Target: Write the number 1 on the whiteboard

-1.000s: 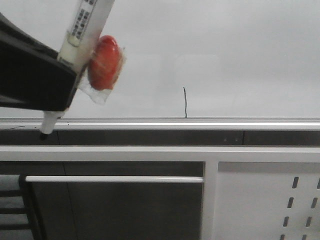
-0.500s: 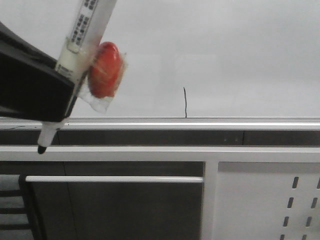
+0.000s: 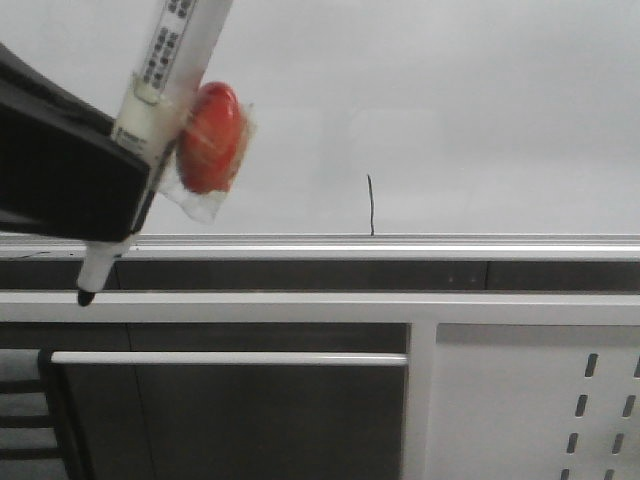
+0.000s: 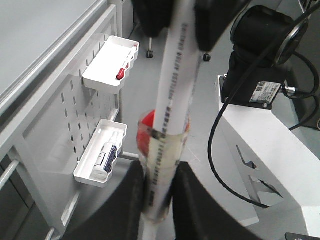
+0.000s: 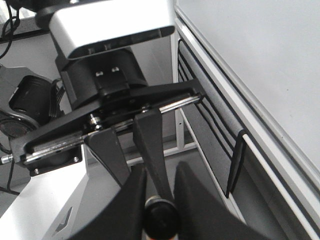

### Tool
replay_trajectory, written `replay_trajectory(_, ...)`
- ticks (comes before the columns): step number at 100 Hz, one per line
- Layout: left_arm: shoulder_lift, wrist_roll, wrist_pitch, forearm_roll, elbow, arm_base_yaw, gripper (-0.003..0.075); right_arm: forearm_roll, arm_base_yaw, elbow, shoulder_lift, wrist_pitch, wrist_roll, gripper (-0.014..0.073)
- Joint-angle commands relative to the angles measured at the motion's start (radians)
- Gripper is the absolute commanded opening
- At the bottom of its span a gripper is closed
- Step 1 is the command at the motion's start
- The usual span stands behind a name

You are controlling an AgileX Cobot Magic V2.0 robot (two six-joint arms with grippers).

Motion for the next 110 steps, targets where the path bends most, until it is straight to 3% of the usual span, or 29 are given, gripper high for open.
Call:
replay_trajectory(1,-0.008,-0.055,0.077,-0.083,-0.031,-0.004,-0.0018,0.02,0.004,-0.048,-0.013,-0.025,-0.017,0.0185)
replay_trajectory(12,-0.008,-0.06,0.102,-0.083,-0.031,-0.004,-0.0018,0.02,0.004,-0.051,-0.013,-0.068,-0.017,0.0428)
replay_trajectory(17,-0.008,-0.06,0.104,-0.083,-0.031,-0.004,-0.0018,0.02,0.004,-0.051,-0.013,-0.104,-0.017,0.0488)
replay_trajectory(49,-0.008,-0.127,0.227,-0.126,-0.031,-0.004,-0.0018,-0.001,0.0,-0.051,-0.087,-0.323,-0.017,0.0491)
replay_trajectory(65,-0.008,-0.091,0.357,-0.317,-0.006,-0.032,-0.0018,-0.031,0.0,-0.051,-0.124,-0.387,-0.017,0.0491)
replay_trajectory(75,-0.008,0.047,0.455,-0.552,0.037,-0.104,-0.0018,-0.039,0.0,-0.051,-0.131,-0.389,-0.017,0.0491)
replay_trajectory(89,-0.008,0.395,0.571,-0.939,0.084,-0.242,-0.0018,-0.057,0.0,-0.051,-0.131,-0.389,-0.017,0.0491)
replay_trajectory(110,-0.006,0.935,0.539,-1.562,0.094,-0.328,-0.0018,-0.076,-0.007,-0.036,-0.131,-0.397,-0.017,0.0491)
